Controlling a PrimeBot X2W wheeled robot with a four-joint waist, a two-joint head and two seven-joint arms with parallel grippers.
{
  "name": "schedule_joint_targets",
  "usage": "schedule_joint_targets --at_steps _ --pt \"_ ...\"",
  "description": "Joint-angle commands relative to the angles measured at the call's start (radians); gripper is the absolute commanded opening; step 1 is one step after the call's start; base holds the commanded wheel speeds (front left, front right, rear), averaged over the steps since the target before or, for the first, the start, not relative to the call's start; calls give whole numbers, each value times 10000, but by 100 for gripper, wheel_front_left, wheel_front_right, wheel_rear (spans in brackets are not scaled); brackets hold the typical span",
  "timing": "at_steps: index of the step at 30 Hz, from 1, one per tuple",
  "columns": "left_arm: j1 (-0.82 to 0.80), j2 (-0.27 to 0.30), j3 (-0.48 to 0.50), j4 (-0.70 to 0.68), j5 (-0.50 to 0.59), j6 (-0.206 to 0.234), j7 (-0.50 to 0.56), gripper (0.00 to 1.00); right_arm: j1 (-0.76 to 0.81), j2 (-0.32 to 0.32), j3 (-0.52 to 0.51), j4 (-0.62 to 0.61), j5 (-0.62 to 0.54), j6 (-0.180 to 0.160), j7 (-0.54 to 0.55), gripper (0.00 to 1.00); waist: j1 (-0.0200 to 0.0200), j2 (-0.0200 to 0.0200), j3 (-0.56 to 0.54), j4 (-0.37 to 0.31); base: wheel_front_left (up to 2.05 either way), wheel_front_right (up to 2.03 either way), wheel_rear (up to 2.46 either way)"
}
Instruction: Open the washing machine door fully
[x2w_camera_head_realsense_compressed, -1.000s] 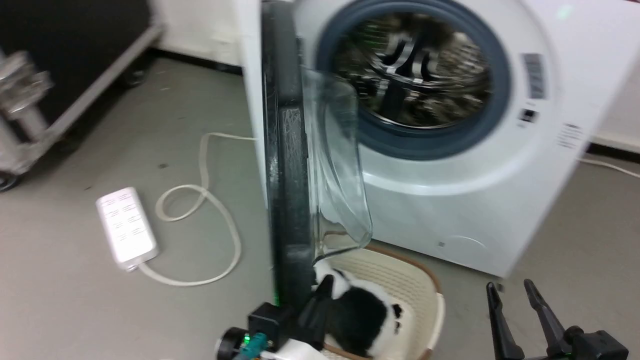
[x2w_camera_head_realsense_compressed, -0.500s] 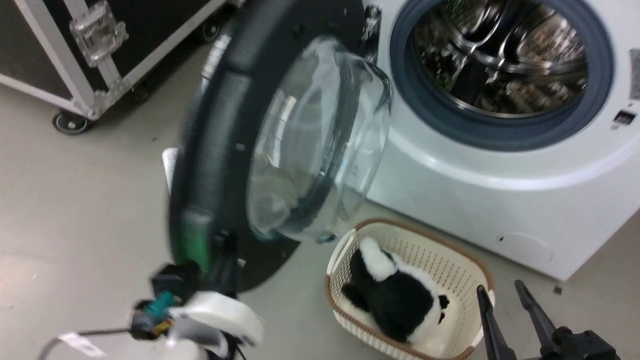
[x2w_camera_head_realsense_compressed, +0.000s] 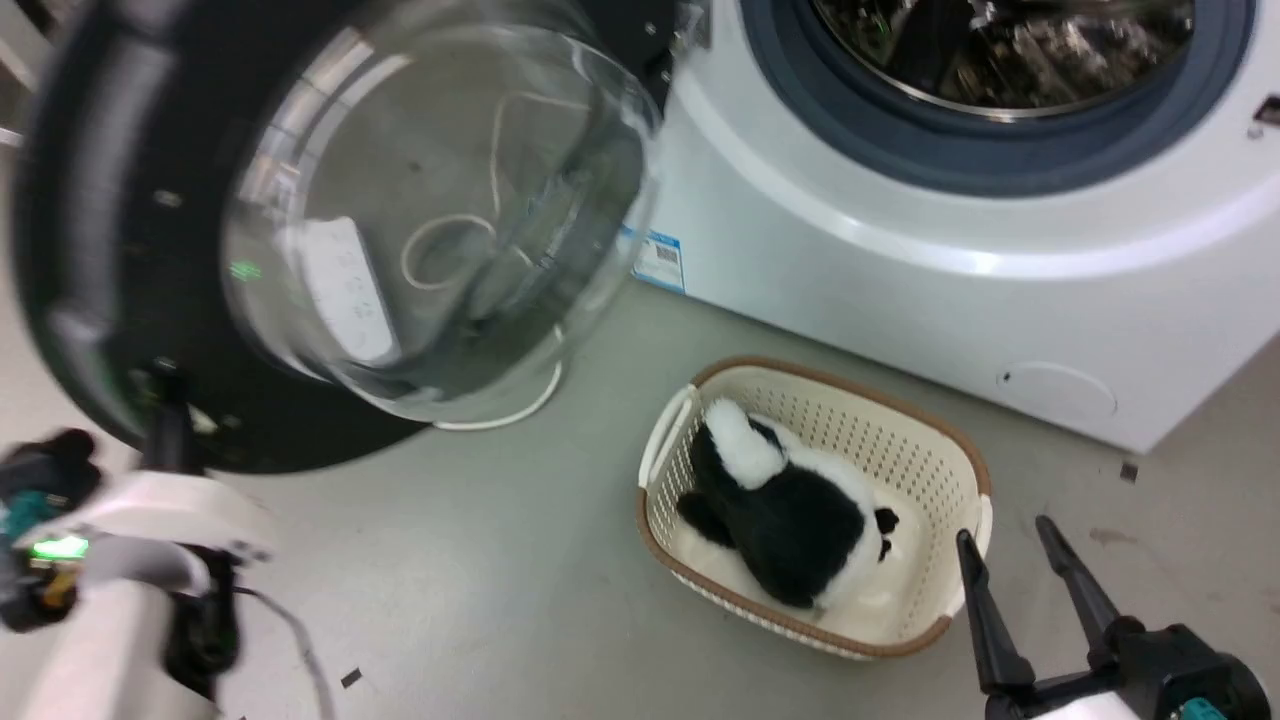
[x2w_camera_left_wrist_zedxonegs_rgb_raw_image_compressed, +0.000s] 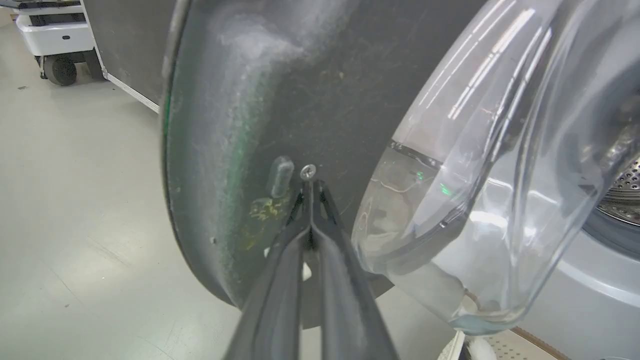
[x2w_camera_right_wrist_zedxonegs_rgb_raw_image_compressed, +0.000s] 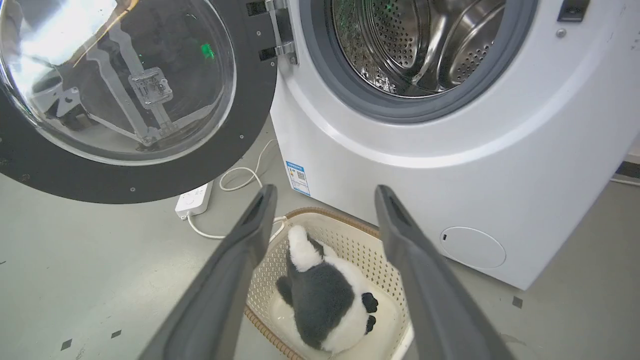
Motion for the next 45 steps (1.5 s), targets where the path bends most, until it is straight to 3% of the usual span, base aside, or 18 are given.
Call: schedule_joint_targets --at_steps 1,8,17,26,33,37,45 --pt "-283 236 196 221 -39 -84 -87 0 -191 23 -71 -84 -92 8 -44 100 -1 0 278 -199 0 0 0" --pt "-916 548 496 1225 -59 -500 -161 0 -310 -45 -125 -108 -132 8 -44 100 -1 0 570 -345 0 0 0" --pt "-847 297 846 1430 373 -723 -198 0 -399 -33 -82 51 -39 8 -44 100 -1 0 196 -544 0 0 0" --pt "1005 -861 1885 -1289 1612 -1049 -201 0 -312 15 -438 -74 61 8 -44 100 -1 0 -1191 -1219 0 0 0" --pt "2636 -2217 1510 -3409 2832 -1352 -202 0 -158 25 -1012 -567 -385 8 -44 100 -1 0 -2067 -2053 0 0 0" --pt "3292 -2641 1227 -3749 3252 -1506 -202 0 -36 26 -1063 -778 -543 8 -44 100 -1 0 -2231 -2596 0 0 0" --pt "4038 -2973 702 -3785 3949 -1564 -202 0 359 27 -1113 -773 -411 8 -44 100 -1 0 -2280 -3385 0 0 0"
